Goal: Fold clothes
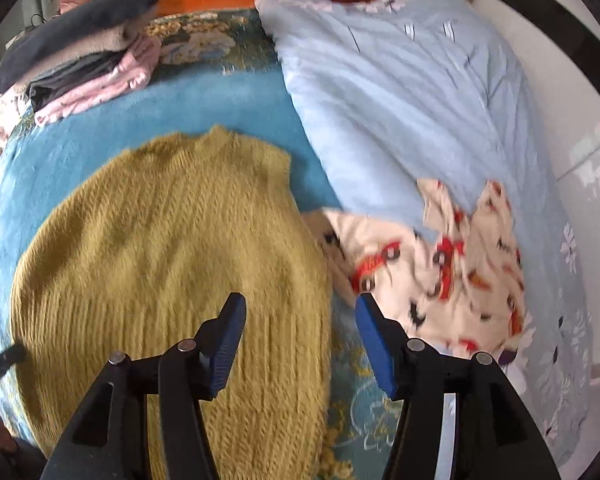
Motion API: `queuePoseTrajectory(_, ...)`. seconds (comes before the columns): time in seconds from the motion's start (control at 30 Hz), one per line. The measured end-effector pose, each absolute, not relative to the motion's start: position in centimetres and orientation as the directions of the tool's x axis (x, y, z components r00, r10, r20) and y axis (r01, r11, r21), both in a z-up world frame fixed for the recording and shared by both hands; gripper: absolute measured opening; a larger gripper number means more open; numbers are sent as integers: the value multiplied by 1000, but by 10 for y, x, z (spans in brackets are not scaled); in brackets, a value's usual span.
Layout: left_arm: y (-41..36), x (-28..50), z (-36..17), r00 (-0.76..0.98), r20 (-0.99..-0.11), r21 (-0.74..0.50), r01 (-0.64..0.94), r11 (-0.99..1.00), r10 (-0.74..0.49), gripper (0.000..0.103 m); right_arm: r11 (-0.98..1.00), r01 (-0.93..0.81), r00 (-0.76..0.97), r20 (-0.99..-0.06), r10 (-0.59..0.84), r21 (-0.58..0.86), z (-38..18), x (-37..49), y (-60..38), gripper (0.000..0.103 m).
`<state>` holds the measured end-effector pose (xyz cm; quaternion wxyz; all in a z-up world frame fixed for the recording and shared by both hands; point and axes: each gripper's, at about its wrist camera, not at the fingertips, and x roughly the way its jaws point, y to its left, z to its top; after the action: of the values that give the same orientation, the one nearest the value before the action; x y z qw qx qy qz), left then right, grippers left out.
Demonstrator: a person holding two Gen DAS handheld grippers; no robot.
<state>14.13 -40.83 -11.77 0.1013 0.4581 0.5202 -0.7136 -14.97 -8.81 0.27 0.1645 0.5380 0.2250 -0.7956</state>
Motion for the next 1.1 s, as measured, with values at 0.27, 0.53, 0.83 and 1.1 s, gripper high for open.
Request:
queuePoseTrajectory(0.27, -405, 138, -114, -537, -785, -616, 631, -471, 309, 36, -965, 249, -62, -993, -103, 84, -94, -116, 26, 58)
queuePoseTrajectory(0.53, -405, 144, -114, -537, -788, -615, 655, -440, 302, 36, -969, 171, -30, -982, -188, 180, -121, -104, 43, 35)
queuePoseTrajectory(0.83, -393, 140, -110, -533, -798, -600, 649, -468, 282, 4, -962, 253, -57, -992, -116, 98, -93, -95, 19, 11)
queuePoseTrajectory(1.1, -341, 152, -87, -524, -754, -653, 544, -526, 395, 0, -976, 212, -163, -982, -91, 55, -38, -110, 46, 10)
